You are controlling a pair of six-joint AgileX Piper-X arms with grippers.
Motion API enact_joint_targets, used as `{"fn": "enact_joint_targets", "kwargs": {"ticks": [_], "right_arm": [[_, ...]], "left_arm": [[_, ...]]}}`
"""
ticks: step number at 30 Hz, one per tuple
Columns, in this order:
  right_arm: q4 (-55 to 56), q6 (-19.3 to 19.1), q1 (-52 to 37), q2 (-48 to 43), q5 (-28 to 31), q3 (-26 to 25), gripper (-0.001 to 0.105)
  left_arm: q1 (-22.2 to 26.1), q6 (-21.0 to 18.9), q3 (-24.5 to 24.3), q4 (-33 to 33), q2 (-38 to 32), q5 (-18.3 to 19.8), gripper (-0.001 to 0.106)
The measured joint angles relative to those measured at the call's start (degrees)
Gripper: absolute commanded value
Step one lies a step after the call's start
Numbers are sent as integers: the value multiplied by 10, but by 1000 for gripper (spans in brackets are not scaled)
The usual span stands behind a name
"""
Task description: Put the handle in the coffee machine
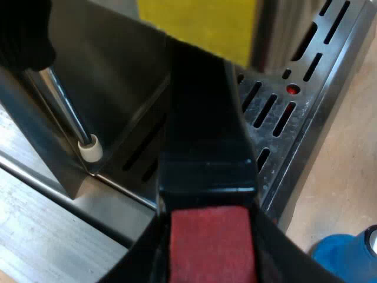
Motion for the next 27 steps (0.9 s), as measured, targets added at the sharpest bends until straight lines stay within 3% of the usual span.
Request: {"fn": "enact_joint_targets", "kwargs": {"ticks": [8,15,23,27], "right_arm": [[0,0,0,0,0,0,71],[0,0,0,0,0,0,71],[0,0,0,0,0,0,71],[0,0,0,0,0,0,71]], "left_arm": [[0,0,0,4,1,3,1],[0,67,-3,24,1,6,1],[0,76,-3,23,1,5,1],[0,105,-6,6,1,1,1]]}}
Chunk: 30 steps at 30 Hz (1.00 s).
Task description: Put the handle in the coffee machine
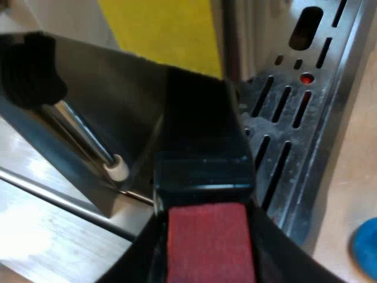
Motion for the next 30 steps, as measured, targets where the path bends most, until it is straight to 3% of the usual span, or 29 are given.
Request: {"fn": "enact_joint_targets", "kwargs": {"ticks": [8,17,30], "right_arm": [[0,0,0,0,0,0,71],[4,0,-3,0,1,0,71],[5,0,-24,6,-8,0,71]], "left_arm": [[0,0,-2,2,0,-3,1],[0,-56,-29,57,0,-2,1],[0,-60,-34,73,0,-3,1]]}}
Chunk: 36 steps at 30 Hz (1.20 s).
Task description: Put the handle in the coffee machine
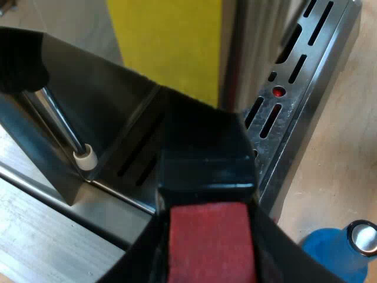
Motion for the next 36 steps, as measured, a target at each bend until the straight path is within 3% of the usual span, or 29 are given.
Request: {"fn": "enact_joint_targets", "kwargs": {"ticks": [4,6,9,17,19,27,36], "right_arm": [[-6,0,-19,14,-40,0,63],[-7,0,-33,27,-46,0,51],[-15,0,-52,41,-71,0,40],[-50,0,-80,64,-134,0,34],[-66,0,-87,72,-136,0,28],[-156,-2,-124,125,-138,-1,28],[-185,-56,-129,176,-129,-56,28]], "left_arm": [[0,-1,0,0,0,0,1],[0,-1,0,0,0,0,1],[0,-1,0,0,0,0,1],[0,-1,0,0,0,0,1],[0,-1,0,0,0,0,1],[0,-1,0,4,0,0,1],[0,-6,-3,17,0,3,1]]}}
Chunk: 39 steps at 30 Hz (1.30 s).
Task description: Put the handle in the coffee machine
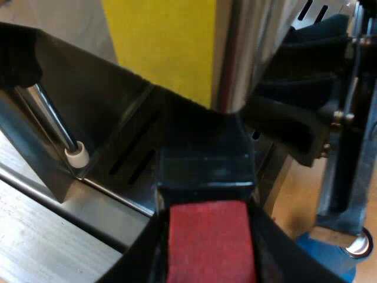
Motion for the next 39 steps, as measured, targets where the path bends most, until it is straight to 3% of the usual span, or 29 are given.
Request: {"fn": "enact_joint_targets", "kwargs": {"ticks": [8,18,25,34,39], "right_arm": [[-38,-8,-8,8,28,-14,35],[-62,-13,-22,8,29,-18,31],[-86,-54,-34,16,9,-43,31],[-111,-78,-34,27,8,-47,31],[-149,-122,-34,33,8,-47,31]], "left_arm": [[0,0,0,0,0,0,1],[0,0,0,0,0,0,1],[0,0,0,0,0,0,1],[0,0,0,0,0,0,1],[0,0,0,0,0,3,1]]}}
